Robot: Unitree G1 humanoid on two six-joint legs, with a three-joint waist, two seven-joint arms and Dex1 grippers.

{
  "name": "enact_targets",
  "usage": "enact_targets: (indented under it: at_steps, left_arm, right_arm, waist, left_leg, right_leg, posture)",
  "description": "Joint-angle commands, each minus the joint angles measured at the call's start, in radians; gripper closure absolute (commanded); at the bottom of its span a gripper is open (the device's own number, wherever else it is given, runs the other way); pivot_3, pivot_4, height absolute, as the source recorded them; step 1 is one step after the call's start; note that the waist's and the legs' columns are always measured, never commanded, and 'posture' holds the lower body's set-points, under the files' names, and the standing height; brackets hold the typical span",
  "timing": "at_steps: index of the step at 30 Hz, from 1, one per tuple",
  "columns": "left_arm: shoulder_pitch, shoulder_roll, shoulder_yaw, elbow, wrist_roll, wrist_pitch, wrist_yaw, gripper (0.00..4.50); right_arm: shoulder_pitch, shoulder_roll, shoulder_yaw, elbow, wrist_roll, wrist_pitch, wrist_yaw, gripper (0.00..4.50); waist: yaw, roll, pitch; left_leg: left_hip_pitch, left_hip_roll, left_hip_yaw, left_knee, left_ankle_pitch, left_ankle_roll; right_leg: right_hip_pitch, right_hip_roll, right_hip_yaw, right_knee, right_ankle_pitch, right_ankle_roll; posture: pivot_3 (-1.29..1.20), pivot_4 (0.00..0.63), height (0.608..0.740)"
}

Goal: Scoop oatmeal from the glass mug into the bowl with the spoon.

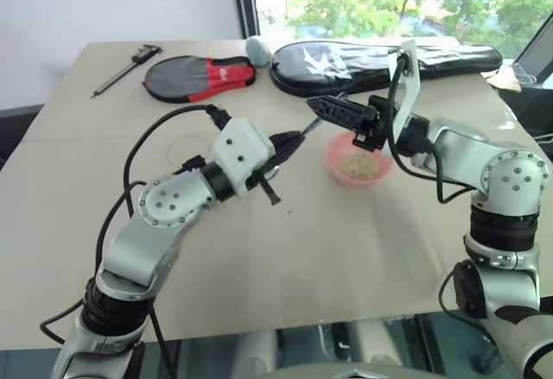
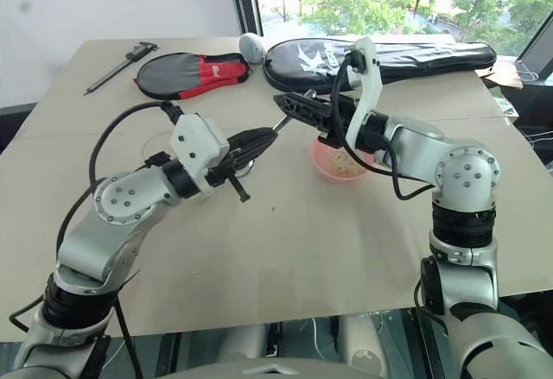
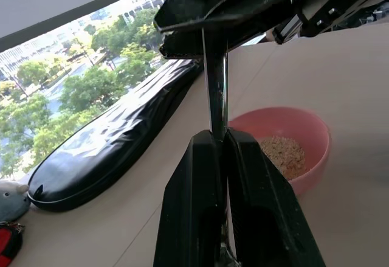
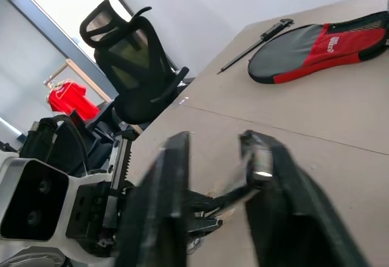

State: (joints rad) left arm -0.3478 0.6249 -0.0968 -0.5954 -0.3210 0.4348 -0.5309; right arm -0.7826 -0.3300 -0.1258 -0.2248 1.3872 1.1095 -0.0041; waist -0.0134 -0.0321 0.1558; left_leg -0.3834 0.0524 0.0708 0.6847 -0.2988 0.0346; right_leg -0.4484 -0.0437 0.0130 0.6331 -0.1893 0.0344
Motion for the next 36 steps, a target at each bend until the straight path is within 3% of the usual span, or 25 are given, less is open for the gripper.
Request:
enact_targets:
  at_steps: [1,6,13,21,24,28,32,36]
  left_arm:
    - [-0.003,-0.013,0.009,-0.018,0.013,-0.011,-0.007,4.5]
    - [0.006,-0.03,0.017,-0.023,0.003,-0.001,-0.01,4.5]
    - [0.042,-0.095,0.05,-0.064,-0.021,0.011,0.032,2.03]
    - [0.213,-0.142,0.194,-0.186,0.023,0.0,0.164,1.96]
    - [0.3,-0.223,0.269,-0.263,0.084,-0.017,0.299,1.96]
    - [0.462,-0.271,0.264,-0.334,0.178,-0.095,0.338,1.96]
    - [0.615,-0.409,0.374,-0.252,0.159,-0.144,0.42,1.96]
    - [0.646,-0.426,0.441,-0.144,0.114,-0.181,0.389,1.96]
  right_arm:
    - [-0.033,0.001,-0.004,-0.02,0.017,-0.011,-0.003,4.45]
    - [-0.04,0.007,-0.003,-0.012,0.006,-0.022,-0.015,4.45]
    - [-0.043,0.024,-0.013,0.007,-0.013,-0.039,-0.025,4.5]
    - [-0.05,-0.035,-0.072,0.07,-0.017,-0.044,-0.016,4.5]
    - [-0.052,-0.066,-0.097,0.101,-0.04,-0.047,-0.004,4.5]
    - [-0.06,-0.092,-0.106,0.136,-0.081,-0.057,0.024,4.5]
    - [-0.07,-0.105,-0.112,0.164,-0.129,-0.068,0.054,4.5]
    - [-0.079,-0.104,-0.115,0.173,-0.154,-0.069,0.069,4.5]
  waist:
    - [-0.001,0.0,0.0]
    - [0.0,0.0,0.0]
    - [0.0,0.0,0.0]
    - [0.001,0.001,0.0]
    - [-0.001,0.001,0.0]
    - [0.0,0.001,0.0]
    - [-0.001,0.001,0.0]
    - [0.001,0.002,0.0]
  left_leg:
    - [0.0,0.0,0.0,0.0,0.0,0.0]
    - [0.0,0.0,0.0,0.0,0.0,0.0]
    - [0.0,0.0,0.0,0.0,0.0,0.0]
    - [0.0,0.001,0.0,0.0,0.0,0.0]
    - [0.0,0.001,0.0,0.0,0.0,0.0]
    - [-0.001,0.001,0.001,-0.001,0.0,0.0]
    - [-0.001,0.001,0.002,-0.001,0.0,0.001]
    - [-0.001,0.002,-0.001,-0.001,0.0,0.001]
  right_leg:
    - [0.0,0.0,0.0,0.0,0.0,0.0]
    - [0.0,0.0,0.0,0.0,0.0,0.0]
    - [0.0,0.0,0.0,0.0,0.0,0.0]
    - [0.0,0.001,-0.001,-0.001,0.0,0.0]
    - [0.0,0.001,0.0,-0.002,0.0,0.0]
    - [0.0,0.001,0.001,-0.004,0.001,0.001]
    - [0.0,0.0,0.001,-0.005,0.001,0.001]
    - [0.001,0.001,-0.002,-0.005,0.001,0.0]
  posture:
    - [0.0,0.15,0.74]
    - [0.0,0.15,0.74]
    - [0.0,0.15,0.74]
    - [0.0,0.15,0.74]
    - [0.0,0.15,0.74]
    - [0.0,0.15,0.74]
    - [0.0,0.15,0.74]
    - [0.0,0.15,0.74]
